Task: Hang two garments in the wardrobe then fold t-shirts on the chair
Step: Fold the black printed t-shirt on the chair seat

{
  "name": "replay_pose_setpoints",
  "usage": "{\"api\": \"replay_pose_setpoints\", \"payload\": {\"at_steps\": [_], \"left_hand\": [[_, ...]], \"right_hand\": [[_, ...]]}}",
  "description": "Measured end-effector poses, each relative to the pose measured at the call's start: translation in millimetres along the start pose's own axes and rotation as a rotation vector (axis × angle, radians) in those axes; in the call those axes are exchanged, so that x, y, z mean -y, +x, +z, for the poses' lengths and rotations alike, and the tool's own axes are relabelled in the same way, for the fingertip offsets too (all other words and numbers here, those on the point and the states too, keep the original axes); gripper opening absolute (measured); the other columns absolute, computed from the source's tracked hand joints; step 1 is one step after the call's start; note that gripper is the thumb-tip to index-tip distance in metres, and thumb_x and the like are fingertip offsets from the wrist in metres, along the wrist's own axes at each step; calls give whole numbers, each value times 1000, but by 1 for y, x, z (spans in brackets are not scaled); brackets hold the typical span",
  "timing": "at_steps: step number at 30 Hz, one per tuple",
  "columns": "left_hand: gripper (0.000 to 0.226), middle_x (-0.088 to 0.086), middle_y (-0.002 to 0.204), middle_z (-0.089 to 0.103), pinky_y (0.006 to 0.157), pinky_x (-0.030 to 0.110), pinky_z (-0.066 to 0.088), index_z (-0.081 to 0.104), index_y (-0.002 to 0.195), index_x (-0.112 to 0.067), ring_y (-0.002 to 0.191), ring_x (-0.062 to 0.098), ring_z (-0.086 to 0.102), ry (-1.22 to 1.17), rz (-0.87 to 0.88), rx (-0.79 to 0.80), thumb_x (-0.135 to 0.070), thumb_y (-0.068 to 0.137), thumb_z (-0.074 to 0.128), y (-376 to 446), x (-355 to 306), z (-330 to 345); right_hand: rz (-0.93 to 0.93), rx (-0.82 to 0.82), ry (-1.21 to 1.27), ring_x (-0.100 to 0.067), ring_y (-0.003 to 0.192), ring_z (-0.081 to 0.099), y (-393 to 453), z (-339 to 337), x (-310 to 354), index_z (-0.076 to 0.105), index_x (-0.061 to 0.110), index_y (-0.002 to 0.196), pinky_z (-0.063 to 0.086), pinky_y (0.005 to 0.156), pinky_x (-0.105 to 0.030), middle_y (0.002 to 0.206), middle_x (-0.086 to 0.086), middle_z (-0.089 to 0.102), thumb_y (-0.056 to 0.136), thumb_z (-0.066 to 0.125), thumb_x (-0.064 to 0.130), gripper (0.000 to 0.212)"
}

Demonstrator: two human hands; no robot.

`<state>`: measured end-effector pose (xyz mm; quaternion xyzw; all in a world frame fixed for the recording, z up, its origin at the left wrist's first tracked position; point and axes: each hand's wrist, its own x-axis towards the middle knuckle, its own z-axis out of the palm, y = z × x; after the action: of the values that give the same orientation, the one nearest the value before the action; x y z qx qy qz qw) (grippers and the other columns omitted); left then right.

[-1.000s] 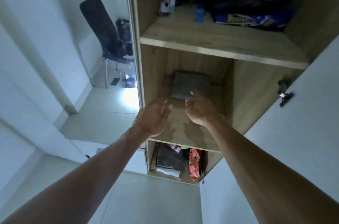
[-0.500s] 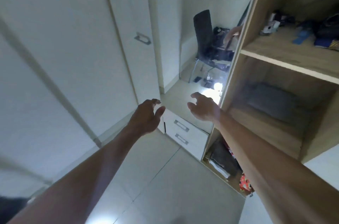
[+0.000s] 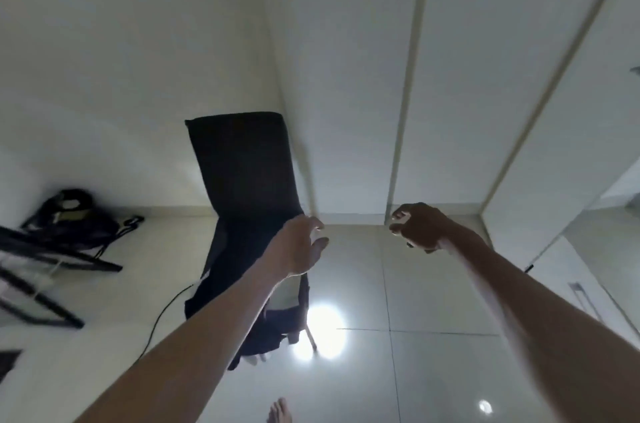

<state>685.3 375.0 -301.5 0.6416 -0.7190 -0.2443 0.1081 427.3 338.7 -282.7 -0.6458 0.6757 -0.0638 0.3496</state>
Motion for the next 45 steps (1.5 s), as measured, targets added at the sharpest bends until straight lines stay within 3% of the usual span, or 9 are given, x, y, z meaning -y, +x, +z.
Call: {"api": "replay_pose_setpoints", "payload": {"at_steps": [3,5,9,13,21,28,33,40,45], "left_hand": [[40,4,133,59,105,36,46,60,131,-15,123,21,56,-24,-145,-11,-34,97,60,-21,67,-18],[37,4,130,60,101,30,46,61,128,-15,119,19,58,-34,-227,-5,-34,96,61,-30,110,-24],[34,3,124,64,94,26,48,63,124,-15,113,17,61,-53,-354,71,-33,95,63,-30,195,-27],[34,2,123,64,97,29,50,64,123,-16,114,17,62,-82,-407,168,-34,94,64,2,275,-28],[37,-1,118,67,98,35,52,64,121,-20,110,16,64,-74,-425,360,-41,90,64,92,394,-18],[38,3,129,60,90,23,48,58,132,-16,113,16,62,-118,-397,390,-31,97,62,184,440,8],[44,3,137,53,98,33,49,52,137,-18,120,19,57,-88,-362,334,-30,97,61,252,460,49],[64,0,161,26,114,47,37,27,155,-24,146,22,26,56,-249,237,-35,99,56,342,480,133],[61,1,152,39,109,45,36,28,153,-26,138,24,36,260,-188,175,-33,99,56,376,480,171]], "right_hand": [[-105,104,-43,-17,57,53,25,49,56,57,18,134,46,46,-24,88,-1,54,98,61,32,39],[-137,172,-44,-15,57,50,41,81,84,56,18,135,45,46,-23,83,3,50,98,60,32,39],[-173,276,-95,-19,82,58,75,143,127,56,17,137,46,61,-23,115,-9,65,100,56,30,39],[-91,325,-85,-22,107,63,124,199,153,57,16,137,43,74,-24,133,-8,62,100,56,29,39],[141,369,24,-23,107,65,218,285,185,57,24,135,51,76,-25,135,-8,59,95,56,29,40],[191,310,31,-12,84,60,301,329,185,53,20,138,48,68,-19,122,-5,66,96,54,25,43],[238,187,15,-23,115,59,376,363,169,45,23,145,54,91,-37,140,-5,53,98,56,24,48],[232,83,-31,-26,129,46,468,414,128,31,24,150,52,89,-42,144,-3,44,97,59,23,59],[207,24,-77,-29,119,48,500,430,108,37,21,142,52,86,-46,127,-6,54,95,59,17,52]]}}
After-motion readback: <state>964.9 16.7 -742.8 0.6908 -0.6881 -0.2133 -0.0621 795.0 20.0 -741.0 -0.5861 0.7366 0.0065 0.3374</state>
